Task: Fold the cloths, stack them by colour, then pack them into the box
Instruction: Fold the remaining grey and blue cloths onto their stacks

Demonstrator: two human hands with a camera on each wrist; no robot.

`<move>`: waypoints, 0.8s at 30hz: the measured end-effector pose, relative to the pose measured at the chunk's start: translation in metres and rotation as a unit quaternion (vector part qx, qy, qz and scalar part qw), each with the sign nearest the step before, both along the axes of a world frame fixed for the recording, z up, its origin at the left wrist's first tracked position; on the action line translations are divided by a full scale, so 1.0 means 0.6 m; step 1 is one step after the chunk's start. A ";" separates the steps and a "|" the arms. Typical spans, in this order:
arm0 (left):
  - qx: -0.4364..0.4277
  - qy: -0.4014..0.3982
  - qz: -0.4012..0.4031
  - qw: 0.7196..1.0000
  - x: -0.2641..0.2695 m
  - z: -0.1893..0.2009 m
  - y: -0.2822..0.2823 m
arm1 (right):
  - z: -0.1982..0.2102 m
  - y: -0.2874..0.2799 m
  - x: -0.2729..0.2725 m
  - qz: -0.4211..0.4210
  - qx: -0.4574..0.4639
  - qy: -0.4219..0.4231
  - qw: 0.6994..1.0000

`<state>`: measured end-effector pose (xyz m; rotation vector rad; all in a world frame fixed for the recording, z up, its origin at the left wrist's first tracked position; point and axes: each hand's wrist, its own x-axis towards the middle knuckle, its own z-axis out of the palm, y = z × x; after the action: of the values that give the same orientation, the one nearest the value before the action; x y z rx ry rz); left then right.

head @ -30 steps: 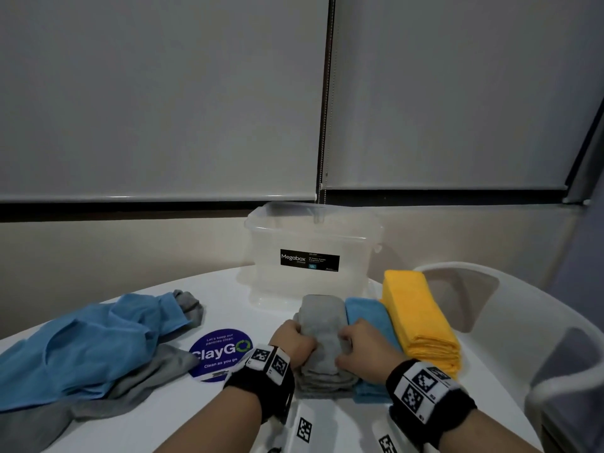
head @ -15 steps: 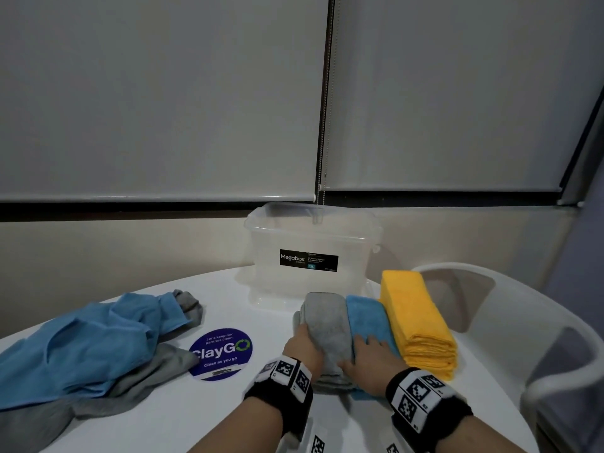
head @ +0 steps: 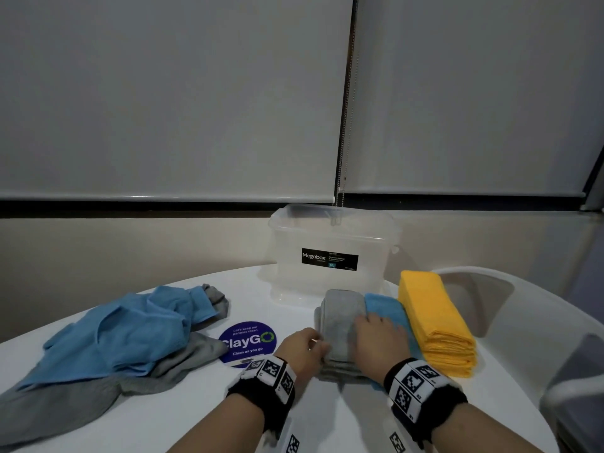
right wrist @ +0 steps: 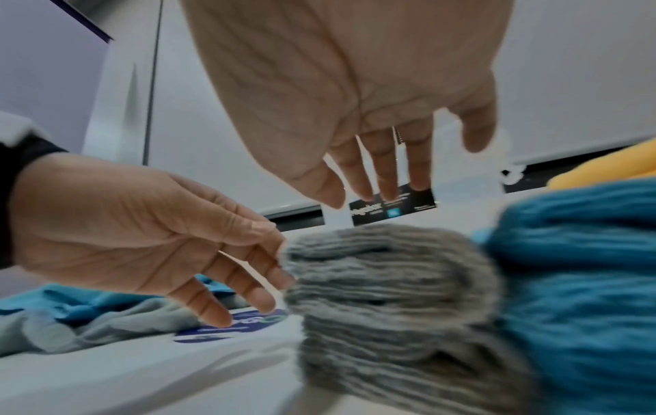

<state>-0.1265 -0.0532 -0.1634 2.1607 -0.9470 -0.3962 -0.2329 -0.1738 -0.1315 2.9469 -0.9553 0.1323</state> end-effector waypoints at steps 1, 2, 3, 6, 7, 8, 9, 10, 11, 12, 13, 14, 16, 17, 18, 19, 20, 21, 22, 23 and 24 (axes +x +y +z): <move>0.003 -0.015 0.001 1.000 0.006 0.001 0.016 | 0.009 0.020 0.004 0.032 -0.014 -0.030 0.999; 0.009 -0.026 0.003 1.000 0.015 0.002 0.033 | 0.015 0.040 0.011 0.066 -0.017 -0.056 0.996; 0.016 -0.034 0.008 0.999 0.023 0.003 0.052 | 0.017 0.059 0.019 0.100 -0.012 -0.074 0.992; 0.049 -0.083 0.050 0.994 0.053 0.005 0.118 | 0.010 0.119 0.053 0.189 0.042 -0.100 0.976; 0.067 -0.113 0.073 0.989 0.064 0.005 0.140 | 0.005 0.139 0.067 0.212 0.060 -0.098 0.971; 0.087 -0.146 0.101 0.980 0.073 0.007 0.163 | 0.000 0.160 0.080 0.232 0.074 -0.090 0.966; 0.107 -0.175 0.131 0.970 0.081 0.009 0.187 | -0.006 0.181 0.096 0.247 0.082 -0.078 0.962; 0.125 -0.197 0.157 0.960 0.090 0.011 0.211 | -0.012 0.201 0.111 0.259 0.087 -0.068 0.959; 0.138 -0.213 0.175 0.951 0.097 0.013 0.227 | -0.017 0.214 0.124 0.268 0.098 -0.057 0.957; 0.150 -0.225 0.191 0.943 0.107 0.013 0.250 | -0.020 0.232 0.140 0.282 0.115 -0.050 0.951; 0.161 -0.237 0.207 0.935 0.116 0.013 0.271 | -0.023 0.248 0.157 0.292 0.138 -0.045 0.946; 0.171 -0.244 0.226 0.928 0.127 0.012 0.290 | -0.024 0.264 0.173 0.301 0.155 -0.044 0.940; 0.172 -0.240 0.272 0.916 0.146 0.009 0.326 | -0.026 0.293 0.208 0.316 0.191 -0.047 0.928; 0.163 -0.232 0.294 0.913 0.156 0.008 0.343 | -0.028 0.305 0.226 0.321 0.211 -0.053 0.922; 0.154 -0.221 0.313 0.911 0.165 0.007 0.358 | -0.030 0.315 0.243 0.321 0.230 -0.052 0.917; 0.144 -0.205 0.329 0.911 0.175 0.006 0.371 | -0.033 0.323 0.259 0.315 0.248 -0.044 0.915; 0.134 -0.183 0.340 0.913 0.185 0.005 0.383 | -0.038 0.329 0.274 0.308 0.261 -0.034 0.914; 0.120 -0.154 0.349 0.917 0.197 0.004 0.395 | -0.042 0.335 0.287 0.302 0.269 -0.024 0.914; 0.100 -0.118 0.351 0.924 0.207 0.003 0.404 | -0.045 0.341 0.297 0.293 0.273 -0.018 0.916; 0.072 -0.083 0.345 0.932 0.218 0.001 0.412 | -0.049 0.345 0.305 0.281 0.272 -0.018 0.920; 0.046 -0.053 0.339 0.938 0.226 0.001 0.417 | -0.052 0.348 0.311 0.271 0.271 -0.028 0.923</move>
<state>0.0091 0.1970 -0.1629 2.4458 -0.1898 0.0176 -0.0465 0.0353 -0.1629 3.6613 -0.1494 -0.0457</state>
